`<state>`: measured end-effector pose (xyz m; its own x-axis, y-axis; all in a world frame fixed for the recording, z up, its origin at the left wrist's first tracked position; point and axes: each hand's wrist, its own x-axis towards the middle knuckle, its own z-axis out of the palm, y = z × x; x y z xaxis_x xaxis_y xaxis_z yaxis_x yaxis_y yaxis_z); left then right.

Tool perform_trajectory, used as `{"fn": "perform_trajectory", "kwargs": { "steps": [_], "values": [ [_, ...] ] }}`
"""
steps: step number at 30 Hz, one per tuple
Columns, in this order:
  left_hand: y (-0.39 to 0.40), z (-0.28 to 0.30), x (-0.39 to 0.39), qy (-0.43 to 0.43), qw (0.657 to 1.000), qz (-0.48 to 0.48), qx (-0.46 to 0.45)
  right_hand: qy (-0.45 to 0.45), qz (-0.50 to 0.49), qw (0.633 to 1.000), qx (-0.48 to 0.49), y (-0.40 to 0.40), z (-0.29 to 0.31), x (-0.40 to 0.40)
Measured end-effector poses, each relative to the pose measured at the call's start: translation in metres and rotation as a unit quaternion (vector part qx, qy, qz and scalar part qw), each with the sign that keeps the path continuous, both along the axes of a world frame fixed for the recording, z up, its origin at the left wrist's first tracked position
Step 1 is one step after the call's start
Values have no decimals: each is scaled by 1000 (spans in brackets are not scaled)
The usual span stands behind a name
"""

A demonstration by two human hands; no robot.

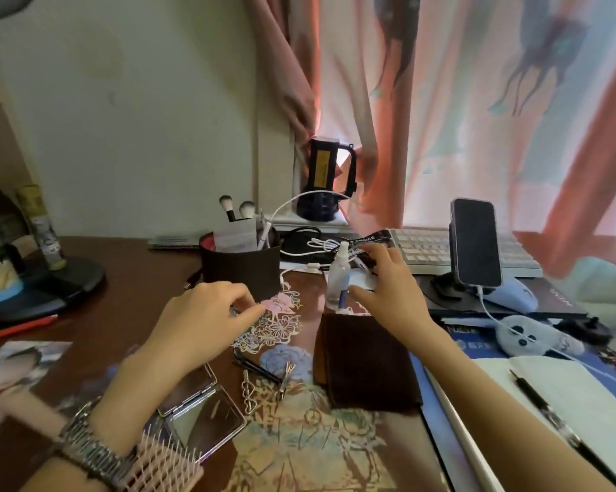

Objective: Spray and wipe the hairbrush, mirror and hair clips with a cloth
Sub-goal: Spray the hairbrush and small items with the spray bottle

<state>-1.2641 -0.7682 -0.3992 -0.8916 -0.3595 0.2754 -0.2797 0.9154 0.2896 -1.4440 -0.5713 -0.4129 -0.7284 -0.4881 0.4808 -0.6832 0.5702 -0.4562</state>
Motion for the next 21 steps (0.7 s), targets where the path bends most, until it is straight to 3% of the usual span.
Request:
{"fn": "perform_trajectory", "kwargs": {
  "steps": [10, 21],
  "values": [
    [-14, -21, -4, 9, 999, 34, 40, -45, 18, 999, -18, -28, -19, -35],
    [-21, -34, 1, 24, 996, 44, 78, -24, 59, 997, -32, -50, -34, -37]
  ]
}}
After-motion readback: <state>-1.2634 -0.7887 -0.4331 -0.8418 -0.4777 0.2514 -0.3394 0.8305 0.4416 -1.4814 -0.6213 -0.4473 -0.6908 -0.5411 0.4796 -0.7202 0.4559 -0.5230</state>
